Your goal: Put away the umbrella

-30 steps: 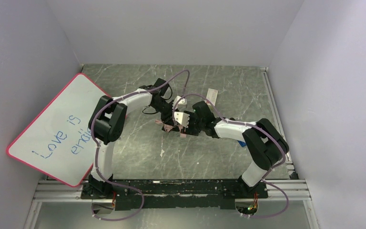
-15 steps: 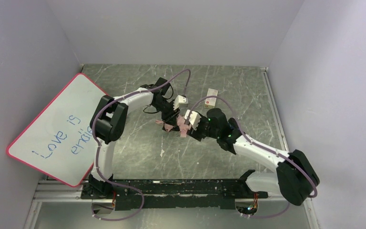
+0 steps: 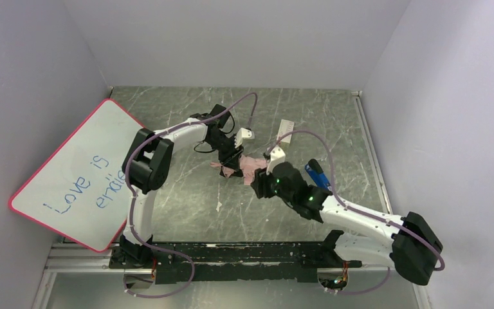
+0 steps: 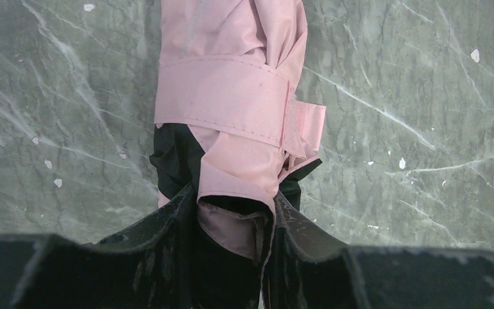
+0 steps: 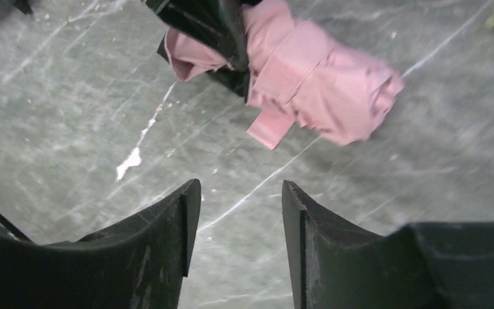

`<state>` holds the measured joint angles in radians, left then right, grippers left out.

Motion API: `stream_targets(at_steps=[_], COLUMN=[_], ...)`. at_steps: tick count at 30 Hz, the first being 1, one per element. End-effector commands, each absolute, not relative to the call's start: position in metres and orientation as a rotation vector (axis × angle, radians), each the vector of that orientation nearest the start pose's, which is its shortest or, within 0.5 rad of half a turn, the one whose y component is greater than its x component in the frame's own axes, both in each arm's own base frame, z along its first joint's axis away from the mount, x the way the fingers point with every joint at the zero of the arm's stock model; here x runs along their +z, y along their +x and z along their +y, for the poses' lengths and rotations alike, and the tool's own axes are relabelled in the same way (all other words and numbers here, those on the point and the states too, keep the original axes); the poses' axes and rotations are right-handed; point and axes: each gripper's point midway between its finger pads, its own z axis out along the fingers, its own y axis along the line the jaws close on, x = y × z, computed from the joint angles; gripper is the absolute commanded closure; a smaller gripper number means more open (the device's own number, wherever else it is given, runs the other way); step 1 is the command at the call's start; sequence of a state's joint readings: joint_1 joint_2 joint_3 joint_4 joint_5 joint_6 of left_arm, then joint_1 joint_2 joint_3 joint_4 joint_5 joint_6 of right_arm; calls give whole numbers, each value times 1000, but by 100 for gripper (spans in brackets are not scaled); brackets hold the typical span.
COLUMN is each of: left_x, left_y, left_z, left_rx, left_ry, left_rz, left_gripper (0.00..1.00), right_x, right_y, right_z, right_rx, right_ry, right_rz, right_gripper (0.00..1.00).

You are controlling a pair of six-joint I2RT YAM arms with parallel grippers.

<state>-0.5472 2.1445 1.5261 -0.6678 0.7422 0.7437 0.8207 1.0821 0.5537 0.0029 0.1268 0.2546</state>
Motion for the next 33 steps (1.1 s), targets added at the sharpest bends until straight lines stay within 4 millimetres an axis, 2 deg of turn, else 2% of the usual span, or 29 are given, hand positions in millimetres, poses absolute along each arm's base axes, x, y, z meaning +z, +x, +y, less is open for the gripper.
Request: stream_targets(at_steps=[1, 4, 9, 16, 24, 33], left_x=[-92, -95, -98, -98, -98, -99], left_y=[263, 262, 260, 261, 262, 262], left_z=[-245, -243, -239, -240, -240, -239], left_rx=[-738, -707, -681, -674, -671, -666], left_ry=[1878, 1893, 1918, 1915, 1911, 1910], left_rz=[2448, 2449, 2454, 2453, 2455, 2455], left_gripper=[78, 78, 77, 77, 78, 78], right_x=[107, 88, 59, 44, 22, -3], right_y=[232, 235, 237, 246, 258, 259], right_z=[232, 232, 250, 266, 266, 258], right_rx=[496, 411, 272, 199, 55, -69], right_ry=[-67, 22, -40, -57, -83, -101], right_rz=[2083, 2128, 2209, 2220, 2231, 2272], right_gripper=[45, 41, 35, 32, 31, 34])
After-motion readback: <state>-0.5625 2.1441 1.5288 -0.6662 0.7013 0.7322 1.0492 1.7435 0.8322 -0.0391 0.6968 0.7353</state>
